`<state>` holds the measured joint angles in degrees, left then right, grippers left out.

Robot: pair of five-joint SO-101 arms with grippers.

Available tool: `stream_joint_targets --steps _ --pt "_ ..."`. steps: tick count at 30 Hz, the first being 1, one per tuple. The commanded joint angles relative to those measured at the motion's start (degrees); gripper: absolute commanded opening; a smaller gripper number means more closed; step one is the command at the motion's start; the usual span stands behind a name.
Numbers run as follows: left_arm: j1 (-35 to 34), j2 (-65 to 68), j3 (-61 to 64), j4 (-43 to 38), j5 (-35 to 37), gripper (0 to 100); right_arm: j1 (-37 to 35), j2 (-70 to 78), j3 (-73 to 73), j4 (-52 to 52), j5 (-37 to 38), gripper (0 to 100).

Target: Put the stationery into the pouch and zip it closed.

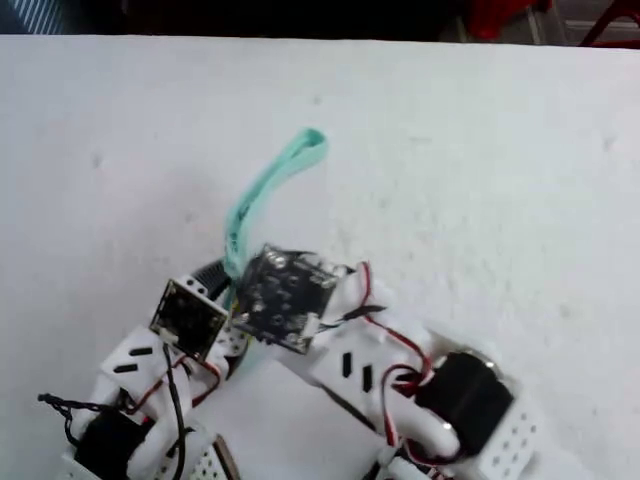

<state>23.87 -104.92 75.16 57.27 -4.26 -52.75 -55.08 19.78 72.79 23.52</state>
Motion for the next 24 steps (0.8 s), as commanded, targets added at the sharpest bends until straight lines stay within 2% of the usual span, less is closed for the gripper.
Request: stream_joint_targets --steps 1,4,7,10,17,24 --pt "-0.66 0.40 -0.35 0.88 -0.97 2 3.47 -0.13 -8.53 2.42 2.37 1.7" --pt "-0.84 0.40 -1.93 2.29 -1.14 6 4.79 -0.13 -12.04 4.62 2.90 1.7" --pt "-0.84 0.40 -4.57 5.10 -0.53 19 4.62 -0.04 -12.13 5.58 2.81 1.7" --pt "-0.92 0.40 -6.15 7.12 4.66 26 4.62 -0.04 -10.90 5.85 2.81 1.7" --pt "-0.92 0.40 -9.76 6.95 5.80 24 4.62 -0.57 -7.38 6.29 2.81 1.7" --pt "-0.92 0.40 -10.11 7.21 5.63 5 5.05 -0.66 -7.38 8.66 3.16 1.7"
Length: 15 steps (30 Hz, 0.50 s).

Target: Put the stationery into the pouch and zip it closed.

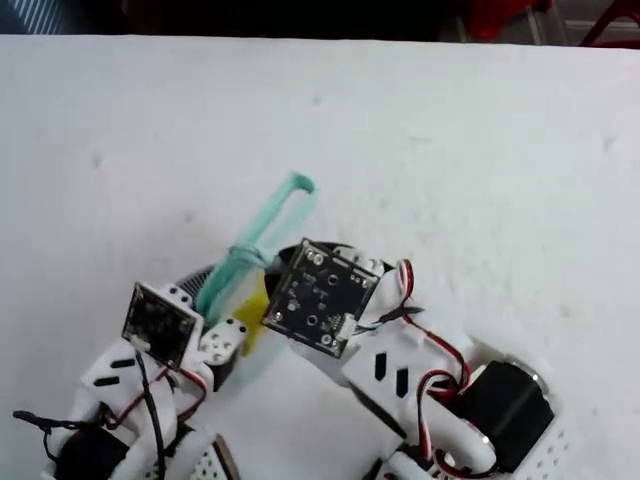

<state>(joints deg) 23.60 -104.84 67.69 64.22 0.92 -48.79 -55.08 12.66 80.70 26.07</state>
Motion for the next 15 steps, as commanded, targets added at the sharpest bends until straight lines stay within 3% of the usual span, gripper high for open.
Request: stream_joint_targets --steps 1,15 --pt "-0.66 0.31 -2.73 0.26 0.44 3 1.27 -0.66 -0.18 0.84 0.62 1.7" --pt "-0.22 0.31 -0.79 0.00 0.44 2 1.10 -0.66 -0.09 2.07 0.26 1.7"
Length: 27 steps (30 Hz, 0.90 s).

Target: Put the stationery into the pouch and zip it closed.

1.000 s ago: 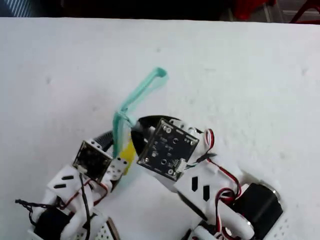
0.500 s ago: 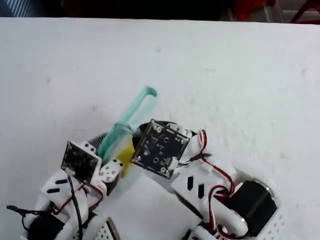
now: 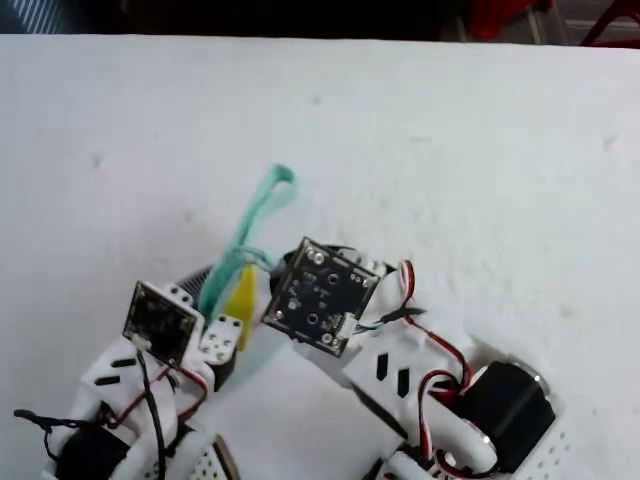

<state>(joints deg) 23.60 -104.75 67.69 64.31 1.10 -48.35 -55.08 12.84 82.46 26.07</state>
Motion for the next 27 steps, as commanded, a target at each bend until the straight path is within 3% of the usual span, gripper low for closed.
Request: stream_joint_targets --steps 1,27 --pt "-0.22 0.22 -0.79 -0.09 0.26 2 0.66 -0.66 -0.26 0.31 0.26 1.7" --pt "-0.22 0.22 -0.79 0.26 0.26 2 0.48 -0.66 8.18 -3.74 0.18 2.2"
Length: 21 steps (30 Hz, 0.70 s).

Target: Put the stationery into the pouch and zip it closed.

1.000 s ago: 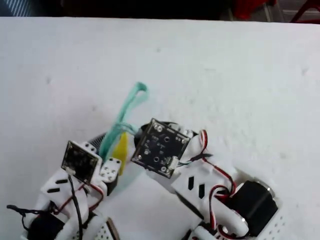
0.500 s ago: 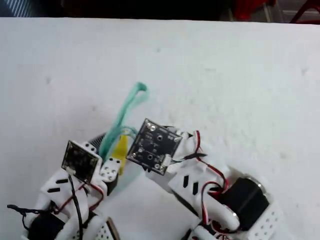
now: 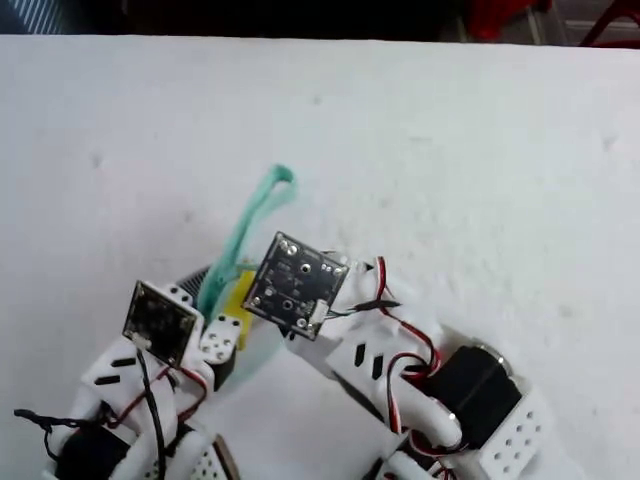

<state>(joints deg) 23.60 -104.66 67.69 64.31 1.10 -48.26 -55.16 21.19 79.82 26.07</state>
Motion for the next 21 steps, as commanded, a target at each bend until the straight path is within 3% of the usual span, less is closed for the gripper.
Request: stream_joint_targets --steps 1,14,19,21 --pt "-0.22 0.13 -0.79 0.26 0.26 2 0.40 -0.57 -0.18 -1.10 0.18 2.2" --pt "-0.22 0.13 -0.79 0.26 0.26 2 0.40 -0.04 0.00 -2.42 0.18 2.2" --pt "-0.22 0.13 -0.79 0.26 0.26 2 0.40 -0.04 3.34 -4.26 0.18 11.6" --pt "-0.31 0.13 -0.79 0.26 0.26 2 0.40 -0.13 5.45 -5.23 0.35 11.1"
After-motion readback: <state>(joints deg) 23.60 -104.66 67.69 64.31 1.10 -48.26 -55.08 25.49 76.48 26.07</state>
